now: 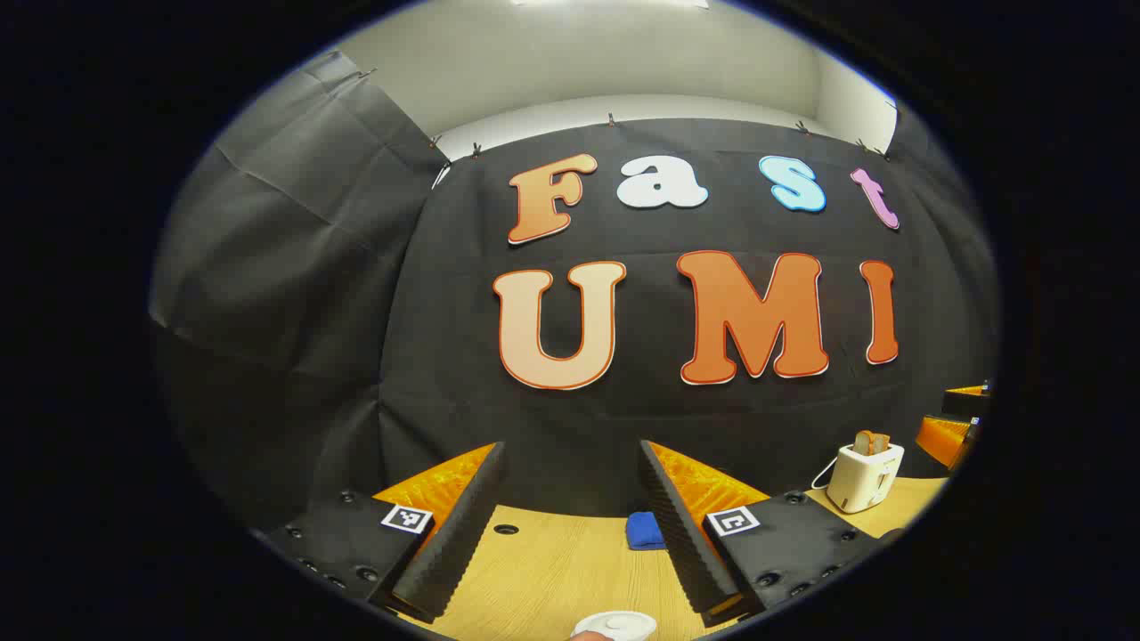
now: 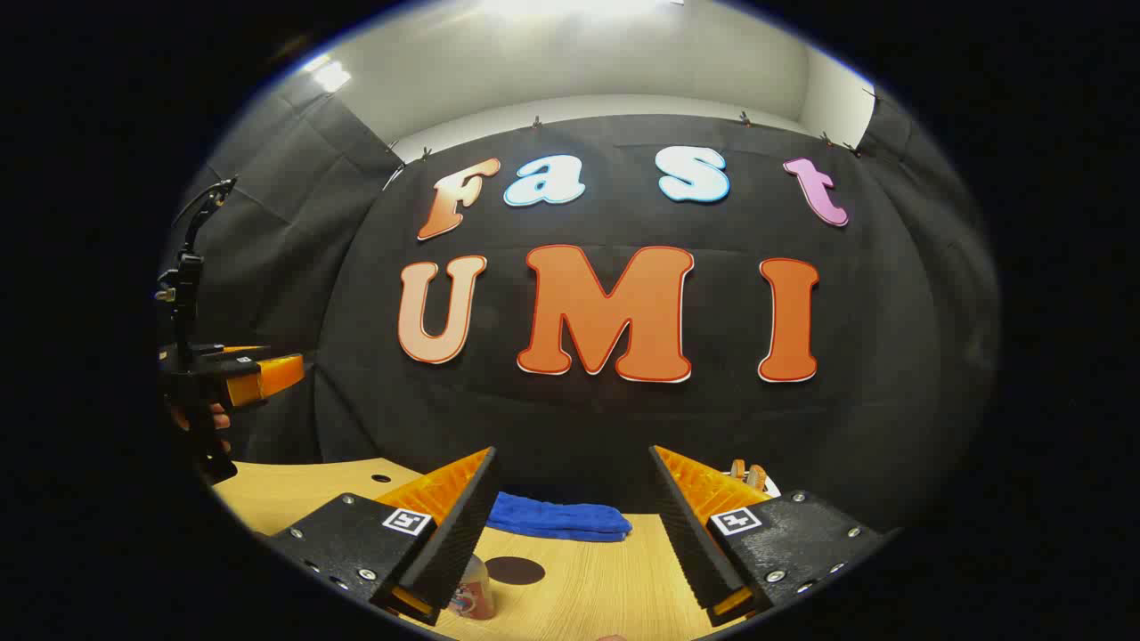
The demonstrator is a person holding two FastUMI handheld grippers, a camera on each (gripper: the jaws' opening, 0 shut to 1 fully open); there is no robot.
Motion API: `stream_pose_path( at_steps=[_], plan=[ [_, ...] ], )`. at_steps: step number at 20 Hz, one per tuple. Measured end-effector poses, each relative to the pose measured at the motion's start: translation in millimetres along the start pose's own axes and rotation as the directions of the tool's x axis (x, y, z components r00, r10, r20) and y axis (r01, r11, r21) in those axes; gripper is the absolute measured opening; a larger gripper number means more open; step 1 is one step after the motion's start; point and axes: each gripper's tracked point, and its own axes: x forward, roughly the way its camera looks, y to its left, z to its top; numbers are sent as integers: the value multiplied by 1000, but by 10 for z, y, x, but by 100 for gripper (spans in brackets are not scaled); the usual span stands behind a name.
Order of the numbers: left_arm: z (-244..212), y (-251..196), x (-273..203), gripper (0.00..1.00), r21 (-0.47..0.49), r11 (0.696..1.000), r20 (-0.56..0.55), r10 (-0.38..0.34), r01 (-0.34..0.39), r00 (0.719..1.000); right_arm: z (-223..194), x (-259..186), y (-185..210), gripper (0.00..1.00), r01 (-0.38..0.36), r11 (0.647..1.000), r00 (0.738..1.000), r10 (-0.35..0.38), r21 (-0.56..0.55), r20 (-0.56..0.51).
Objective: Open the teacup lid with one hand, grasp the water bottle and pour water into the teacup with the other hand; after pouring, place the water bottle on the coaster and then close the teacup lid.
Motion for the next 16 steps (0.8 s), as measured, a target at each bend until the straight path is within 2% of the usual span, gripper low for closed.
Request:
stream_pose_path(
  at_steps=[7, 16],
  plan=[
    [-49, 60, -63, 96, -10, 1000, -11, -1, 1, 1000, -35, -23, 159, 98, -36, 999, 999, 36, -18, -1],
    [-231, -154, -77, 96, 4, 998, -35, -65, 65, 997, -255, -2, 281, 98, -64, 998, 997, 64, -3, -43]
  ],
)
